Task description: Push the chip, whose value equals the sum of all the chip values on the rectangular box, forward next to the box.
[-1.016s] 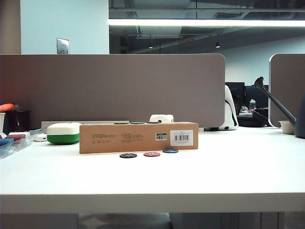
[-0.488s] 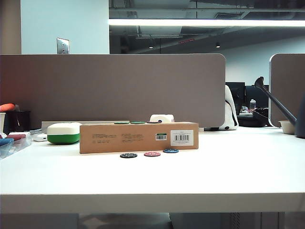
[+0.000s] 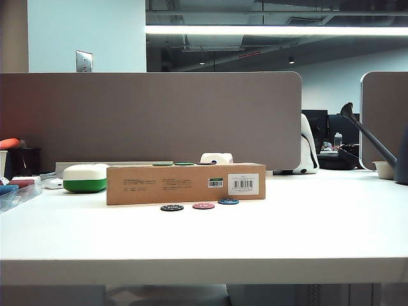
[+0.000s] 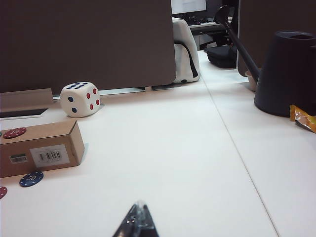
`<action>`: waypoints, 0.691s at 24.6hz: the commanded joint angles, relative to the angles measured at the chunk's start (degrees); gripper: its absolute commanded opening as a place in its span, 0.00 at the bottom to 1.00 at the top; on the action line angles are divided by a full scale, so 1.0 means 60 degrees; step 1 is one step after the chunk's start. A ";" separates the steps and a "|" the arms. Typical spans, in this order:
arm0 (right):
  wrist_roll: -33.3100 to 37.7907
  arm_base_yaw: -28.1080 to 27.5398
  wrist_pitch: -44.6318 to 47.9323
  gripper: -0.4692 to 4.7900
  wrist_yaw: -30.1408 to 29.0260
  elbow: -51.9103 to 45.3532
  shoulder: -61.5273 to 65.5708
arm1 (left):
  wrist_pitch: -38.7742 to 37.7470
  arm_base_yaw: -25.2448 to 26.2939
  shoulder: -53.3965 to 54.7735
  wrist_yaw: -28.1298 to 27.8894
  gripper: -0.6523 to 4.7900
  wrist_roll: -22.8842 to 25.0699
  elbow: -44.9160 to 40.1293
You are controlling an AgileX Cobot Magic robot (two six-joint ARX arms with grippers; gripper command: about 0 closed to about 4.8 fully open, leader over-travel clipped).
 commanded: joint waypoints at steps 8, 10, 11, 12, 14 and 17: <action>-0.0062 0.0000 0.0124 0.08 -0.0317 -0.0047 -0.0004 | 0.0095 -0.0011 0.0000 0.0004 0.11 -0.0004 0.0044; -0.0066 0.0000 0.0124 0.08 -0.0317 -0.0047 -0.0004 | 0.0095 -0.0011 0.0000 0.0004 0.11 -0.0004 0.0044; -0.0066 0.0000 0.0124 0.08 -0.0317 -0.0047 -0.0004 | 0.0095 -0.0011 0.0000 0.0004 0.11 -0.0004 0.0044; -0.0066 0.0004 0.0124 0.08 -0.0317 -0.0047 -0.0004 | 0.0095 -0.0011 0.0000 0.0004 0.11 -0.0004 0.0044; -0.0066 0.0004 0.0124 0.08 -0.0317 -0.0047 -0.0004 | 0.0095 -0.0011 0.0000 0.0004 0.11 -0.0004 0.0044; -0.0062 0.0004 0.0124 0.08 -0.0317 -0.0047 0.0000 | 0.0095 -0.0011 0.0000 0.0004 0.11 -0.0004 0.0044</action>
